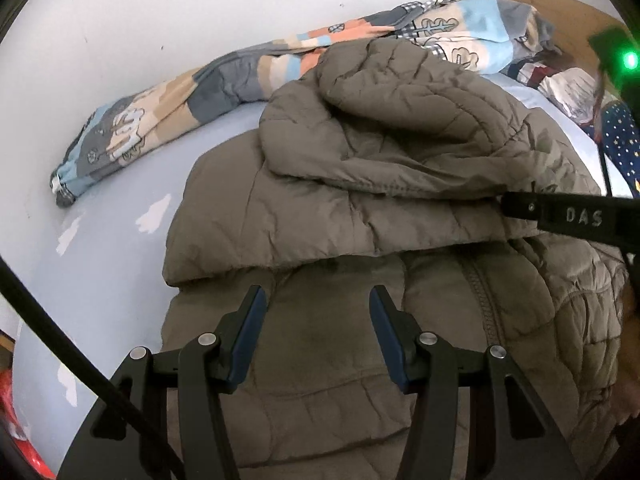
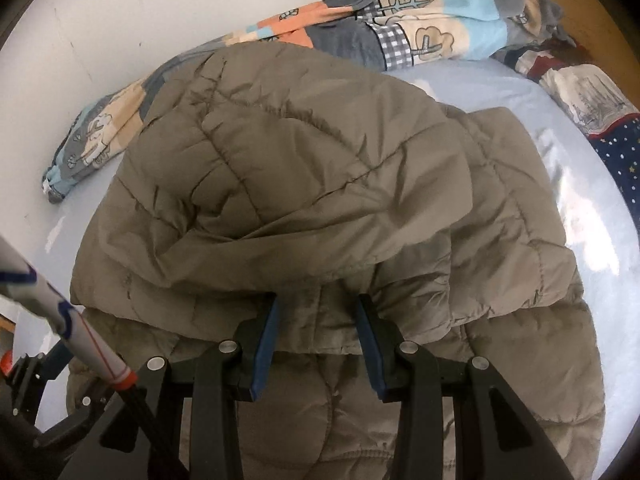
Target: Fold large clothes
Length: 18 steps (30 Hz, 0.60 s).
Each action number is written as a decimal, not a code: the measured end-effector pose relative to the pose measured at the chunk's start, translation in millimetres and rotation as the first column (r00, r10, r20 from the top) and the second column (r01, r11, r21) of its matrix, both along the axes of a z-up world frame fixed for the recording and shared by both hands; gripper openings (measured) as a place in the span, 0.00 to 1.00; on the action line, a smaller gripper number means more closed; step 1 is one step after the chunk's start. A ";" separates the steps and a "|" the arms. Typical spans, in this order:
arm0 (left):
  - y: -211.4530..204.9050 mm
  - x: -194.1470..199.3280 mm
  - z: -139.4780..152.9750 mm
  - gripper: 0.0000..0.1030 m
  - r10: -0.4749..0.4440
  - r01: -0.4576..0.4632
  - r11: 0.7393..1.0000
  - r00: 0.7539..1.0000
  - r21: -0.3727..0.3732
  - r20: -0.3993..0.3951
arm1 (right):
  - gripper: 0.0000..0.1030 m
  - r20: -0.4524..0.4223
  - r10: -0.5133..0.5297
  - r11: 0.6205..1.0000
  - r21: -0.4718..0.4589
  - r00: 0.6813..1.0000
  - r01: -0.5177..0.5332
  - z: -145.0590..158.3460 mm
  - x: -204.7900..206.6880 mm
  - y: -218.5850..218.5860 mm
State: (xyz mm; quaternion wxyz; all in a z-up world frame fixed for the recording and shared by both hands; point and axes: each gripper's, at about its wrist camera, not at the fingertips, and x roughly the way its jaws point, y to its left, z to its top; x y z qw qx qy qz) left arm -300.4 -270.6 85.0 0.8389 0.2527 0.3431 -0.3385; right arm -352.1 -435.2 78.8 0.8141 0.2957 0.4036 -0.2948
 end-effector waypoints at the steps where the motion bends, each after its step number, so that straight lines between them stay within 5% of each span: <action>1: 0.5 -1.2 0.9 0.51 0.000 0.000 1.000 1.000 -0.001 0.011 | 0.41 0.001 0.004 1.000 -0.004 1.000 -0.004 4.0 -0.7 1.7; 6: 3.7 -0.9 6.6 0.51 0.009 -0.009 1.000 1.000 -0.021 0.030 | 0.43 0.077 -0.002 0.993 -0.114 0.997 0.011 40.8 -10.4 12.1; 8: 4.8 -0.6 8.5 0.51 0.009 -0.008 1.000 0.999 -0.025 0.039 | 0.61 0.107 -0.006 0.988 -0.155 0.994 0.023 48.0 -13.4 12.6; 10: 5.1 -0.8 9.1 0.51 0.005 -0.004 1.000 0.999 -0.024 0.045 | 0.62 0.134 -0.033 0.983 -0.174 0.990 0.056 45.4 -16.1 8.6; 18: 5.5 -3.4 10.4 0.51 -0.014 0.015 1.000 0.998 -0.022 0.062 | 0.62 0.053 -0.006 0.999 -0.053 0.999 0.008 7.5 4.2 -5.0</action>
